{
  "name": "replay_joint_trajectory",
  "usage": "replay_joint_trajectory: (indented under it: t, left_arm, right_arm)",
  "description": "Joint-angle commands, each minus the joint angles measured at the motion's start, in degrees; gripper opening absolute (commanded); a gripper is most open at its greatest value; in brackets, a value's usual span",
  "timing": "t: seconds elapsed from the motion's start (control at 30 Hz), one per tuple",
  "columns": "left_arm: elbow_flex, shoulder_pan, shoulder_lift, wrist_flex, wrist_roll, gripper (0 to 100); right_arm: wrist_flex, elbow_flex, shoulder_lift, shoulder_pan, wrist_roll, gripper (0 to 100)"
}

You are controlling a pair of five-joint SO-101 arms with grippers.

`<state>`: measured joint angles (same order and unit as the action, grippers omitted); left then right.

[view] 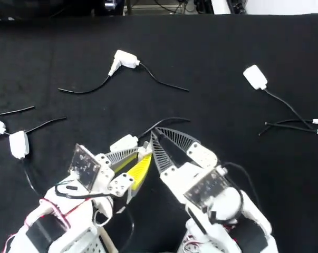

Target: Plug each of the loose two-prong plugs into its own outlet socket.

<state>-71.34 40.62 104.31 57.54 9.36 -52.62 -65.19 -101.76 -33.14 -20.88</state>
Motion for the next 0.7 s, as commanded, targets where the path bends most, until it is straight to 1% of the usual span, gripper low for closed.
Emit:
replay_joint_trajectory:
  t: [0.0, 0.1, 0.17, 0.37, 0.53, 0.67]
  left_arm:
    - [-2.0, 0.5, 0.1, -4.5, -0.4, 3]
    - [-2.0, 0.6, 0.1, -4.5, -0.4, 3]
    - [-2.0, 0.6, 0.1, -4.5, -0.4, 3]
    - [-1.4, 0.7, 0.1, -4.4, -0.3, 3]
    - [-1.1, 5.3, 0.1, -4.0, -0.4, 3]
    - [-1.2, 5.7, 0.1, -4.0, -0.4, 3]
  right_arm:
    - [-2.0, 5.2, 0.8, -2.1, 0.4, 1.2]
    - [-3.5, 5.2, 0.9, -6.9, 0.0, 1.2]
    - [-3.8, 4.7, 0.9, -8.6, -0.1, 1.2]
    - [-3.4, 0.9, 1.0, -8.8, -0.1, 1.2]
    - [-3.3, 0.4, 1.1, -8.8, -0.1, 1.2]
    - [-3.2, 0.1, 4.2, -8.6, -0.1, 1.2]
